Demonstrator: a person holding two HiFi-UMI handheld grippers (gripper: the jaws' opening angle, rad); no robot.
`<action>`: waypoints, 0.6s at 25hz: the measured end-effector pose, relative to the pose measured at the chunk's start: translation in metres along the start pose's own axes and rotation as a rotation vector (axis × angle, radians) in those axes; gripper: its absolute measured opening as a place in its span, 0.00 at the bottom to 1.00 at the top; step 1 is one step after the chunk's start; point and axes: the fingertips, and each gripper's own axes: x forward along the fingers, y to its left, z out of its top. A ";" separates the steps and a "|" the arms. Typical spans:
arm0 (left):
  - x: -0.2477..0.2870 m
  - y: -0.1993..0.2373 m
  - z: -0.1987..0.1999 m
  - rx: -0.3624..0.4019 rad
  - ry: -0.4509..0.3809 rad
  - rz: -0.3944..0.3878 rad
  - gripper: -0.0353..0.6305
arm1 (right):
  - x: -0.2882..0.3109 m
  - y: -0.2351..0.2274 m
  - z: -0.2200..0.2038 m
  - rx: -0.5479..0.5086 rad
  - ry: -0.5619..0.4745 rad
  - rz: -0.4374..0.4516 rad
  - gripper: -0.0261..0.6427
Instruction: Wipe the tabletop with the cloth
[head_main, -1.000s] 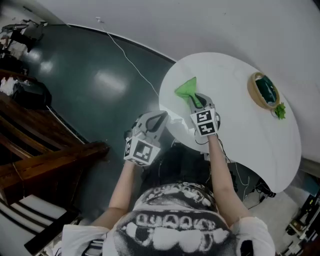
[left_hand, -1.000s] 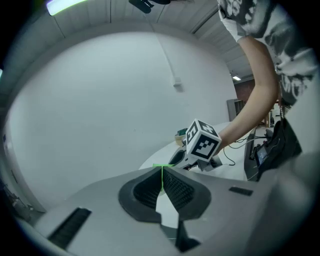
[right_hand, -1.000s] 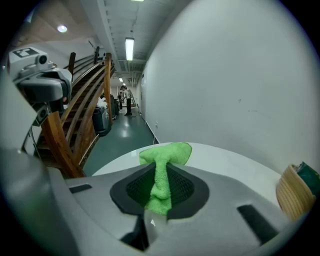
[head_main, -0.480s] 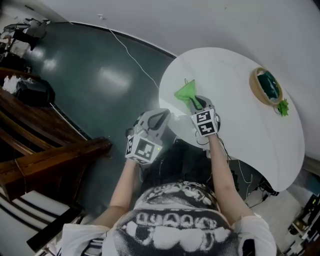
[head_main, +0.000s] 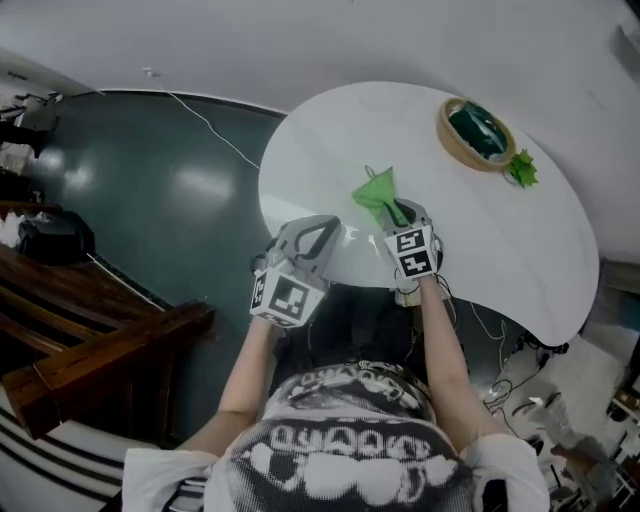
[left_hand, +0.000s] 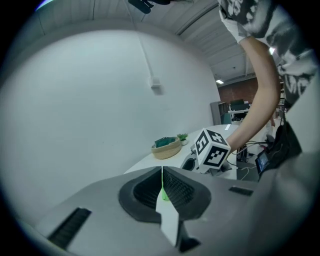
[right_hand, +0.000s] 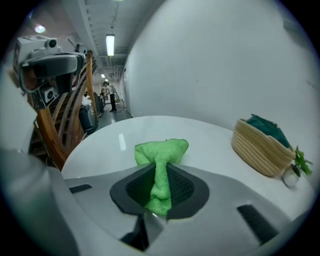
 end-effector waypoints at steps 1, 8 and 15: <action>0.010 -0.009 0.008 0.006 -0.006 -0.015 0.06 | -0.009 -0.013 -0.010 0.012 0.004 -0.015 0.12; 0.076 -0.078 0.060 0.051 -0.061 -0.144 0.06 | -0.083 -0.101 -0.081 0.105 0.041 -0.151 0.12; 0.145 -0.162 0.113 0.088 -0.106 -0.262 0.06 | -0.160 -0.184 -0.157 0.171 0.073 -0.259 0.12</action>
